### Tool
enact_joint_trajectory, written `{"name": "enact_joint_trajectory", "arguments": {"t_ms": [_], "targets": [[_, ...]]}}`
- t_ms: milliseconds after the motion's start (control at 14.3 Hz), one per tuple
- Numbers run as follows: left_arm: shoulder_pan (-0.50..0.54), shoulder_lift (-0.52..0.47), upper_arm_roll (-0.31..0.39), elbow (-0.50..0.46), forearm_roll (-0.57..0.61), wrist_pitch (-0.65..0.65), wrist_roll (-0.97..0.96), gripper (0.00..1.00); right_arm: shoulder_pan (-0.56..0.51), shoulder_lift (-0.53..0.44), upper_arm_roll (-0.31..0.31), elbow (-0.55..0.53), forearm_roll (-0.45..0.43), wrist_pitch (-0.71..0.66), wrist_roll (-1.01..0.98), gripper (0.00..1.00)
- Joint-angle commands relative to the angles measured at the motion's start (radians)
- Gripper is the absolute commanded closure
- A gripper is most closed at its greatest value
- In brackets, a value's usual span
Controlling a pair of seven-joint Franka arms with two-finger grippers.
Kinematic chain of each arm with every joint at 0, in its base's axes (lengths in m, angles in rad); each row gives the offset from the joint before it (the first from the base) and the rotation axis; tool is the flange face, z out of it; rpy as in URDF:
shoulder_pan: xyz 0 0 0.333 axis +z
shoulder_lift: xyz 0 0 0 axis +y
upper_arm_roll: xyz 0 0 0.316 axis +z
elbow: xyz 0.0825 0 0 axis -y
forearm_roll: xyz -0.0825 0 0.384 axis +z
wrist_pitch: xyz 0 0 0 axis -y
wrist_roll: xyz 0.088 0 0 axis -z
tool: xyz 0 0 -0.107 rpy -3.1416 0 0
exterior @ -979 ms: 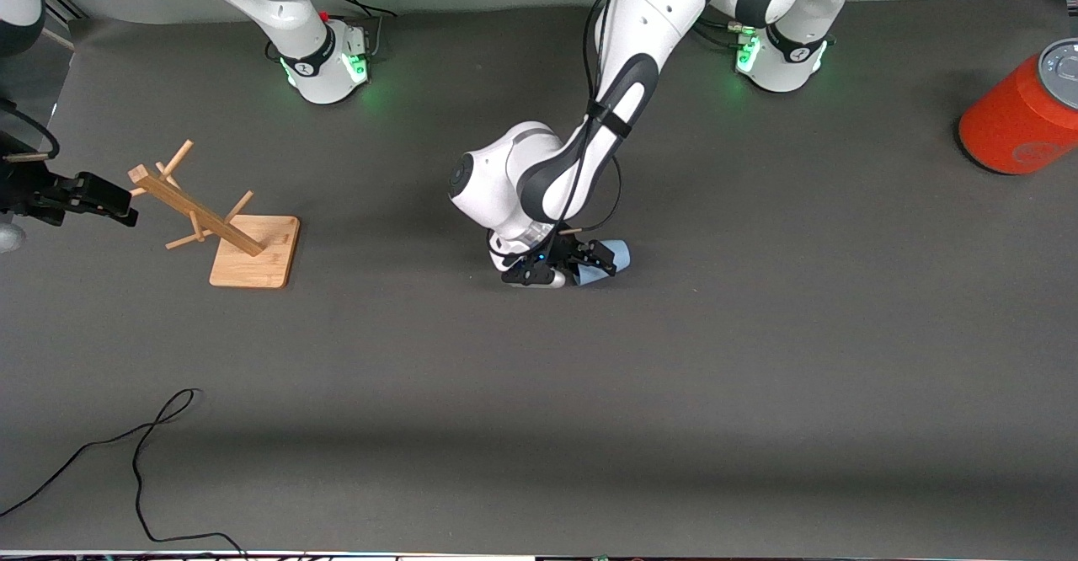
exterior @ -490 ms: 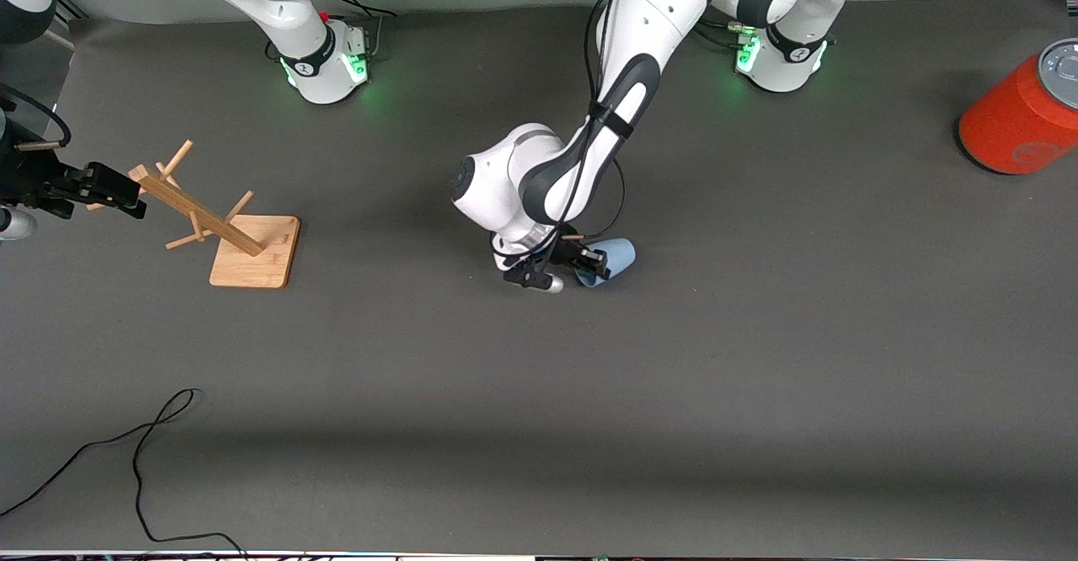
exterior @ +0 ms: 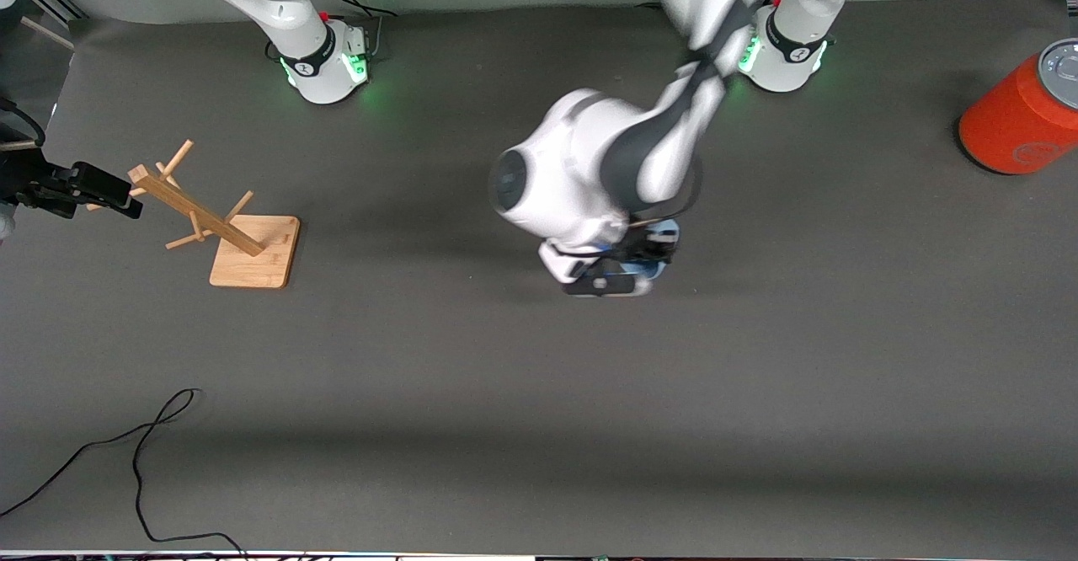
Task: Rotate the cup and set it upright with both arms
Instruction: 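Grasp the cup rim with the left gripper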
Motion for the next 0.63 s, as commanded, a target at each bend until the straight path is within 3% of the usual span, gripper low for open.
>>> {"name": "enact_joint_trajectory", "arguments": {"t_ms": [0,210,350,560], "targets": [[0.098,-0.240,-0.015,-0.168,-0.104,0.053,0.018,1.00,0.003,-0.024,0.002,-0.016,-0.034,0.009,-0.022,0.00],[0.192,-0.453,-0.014,-0.373,-0.217,0.196,0.015,1.00,-0.003,-0.024,0.003,-0.016,-0.036,0.009,-0.024,0.00],[0.220,-0.589,-0.012,-0.549,-0.232,0.319,0.016,1.00,-0.005,-0.024,0.003,-0.016,-0.036,0.009,-0.024,0.00],[0.238,-0.687,-0.011,-0.771,-0.282,0.529,0.012,1.00,0.003,-0.024,0.003,-0.016,-0.036,0.009,-0.024,0.00]]}}
